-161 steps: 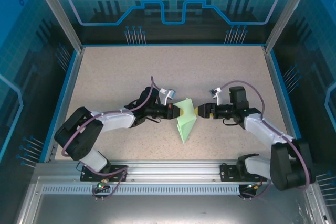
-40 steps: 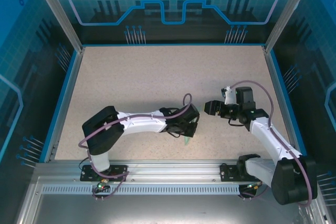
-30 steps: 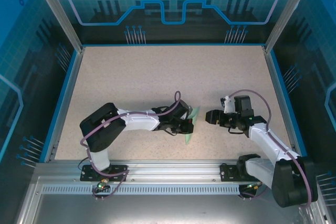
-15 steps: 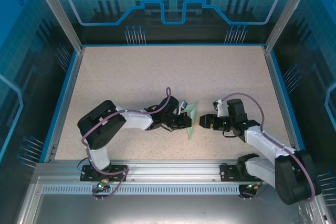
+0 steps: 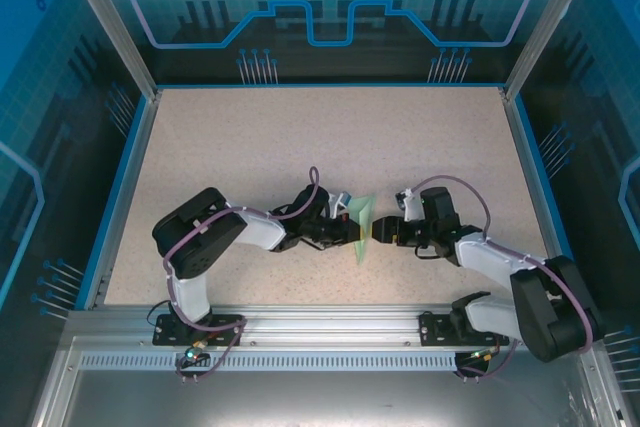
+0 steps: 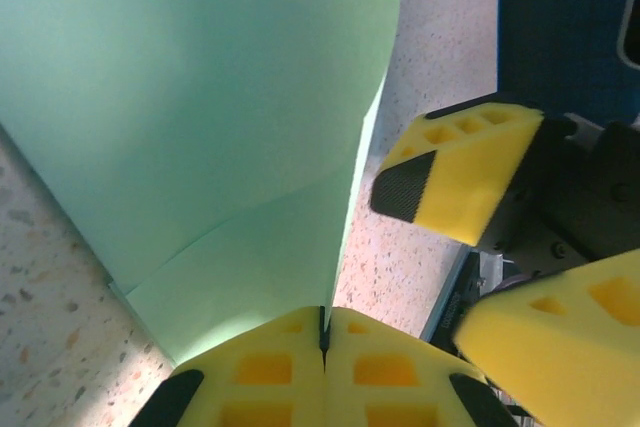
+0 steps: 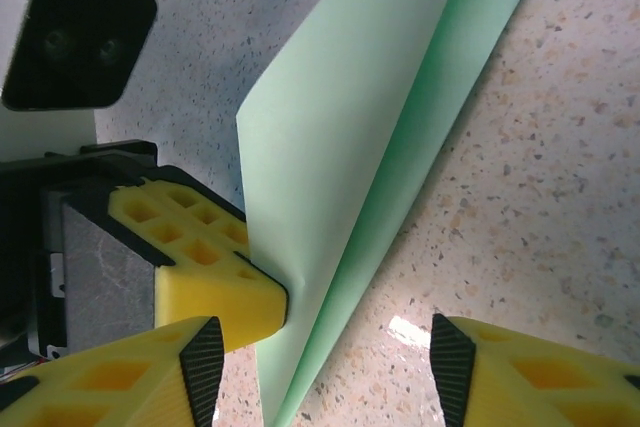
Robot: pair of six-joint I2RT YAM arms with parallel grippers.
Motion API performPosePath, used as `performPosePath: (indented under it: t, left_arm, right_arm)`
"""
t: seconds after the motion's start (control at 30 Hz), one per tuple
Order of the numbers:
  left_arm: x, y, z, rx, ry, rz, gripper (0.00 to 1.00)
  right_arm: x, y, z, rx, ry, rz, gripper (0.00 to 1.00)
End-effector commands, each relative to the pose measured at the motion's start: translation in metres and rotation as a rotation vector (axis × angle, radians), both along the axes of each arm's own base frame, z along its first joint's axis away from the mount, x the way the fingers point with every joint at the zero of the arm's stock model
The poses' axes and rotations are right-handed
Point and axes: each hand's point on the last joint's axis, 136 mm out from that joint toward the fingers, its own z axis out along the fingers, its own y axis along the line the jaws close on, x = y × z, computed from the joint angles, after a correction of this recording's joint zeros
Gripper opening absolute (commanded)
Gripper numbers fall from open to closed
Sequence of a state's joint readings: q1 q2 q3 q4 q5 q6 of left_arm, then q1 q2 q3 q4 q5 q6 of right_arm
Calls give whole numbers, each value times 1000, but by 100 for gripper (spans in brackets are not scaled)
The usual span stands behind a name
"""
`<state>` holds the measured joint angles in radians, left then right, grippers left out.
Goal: Fold a paper plane with a square sheet of paper (fold left side to right side)
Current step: Fold the wing for the fifth time at the center of the table.
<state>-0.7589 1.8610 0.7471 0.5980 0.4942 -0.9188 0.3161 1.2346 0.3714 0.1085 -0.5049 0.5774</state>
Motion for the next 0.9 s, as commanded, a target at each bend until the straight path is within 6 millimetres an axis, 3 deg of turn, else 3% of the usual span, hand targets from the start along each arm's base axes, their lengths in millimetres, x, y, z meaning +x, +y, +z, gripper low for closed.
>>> performPosePath:
  t: [0.0,0.4,0.87]
  left_arm:
    - [-1,2,-2,-32,1,-13,2]
    - [3,15,-17,-5,18,21,2]
    - [4,17,-24,4,27,21,1]
  right_arm:
    - [12,9,8,28,-33,-5,57]
    - [33,17,-2,39,-6,-49,54]
    - [41,22,-14,9,29,-54,53]
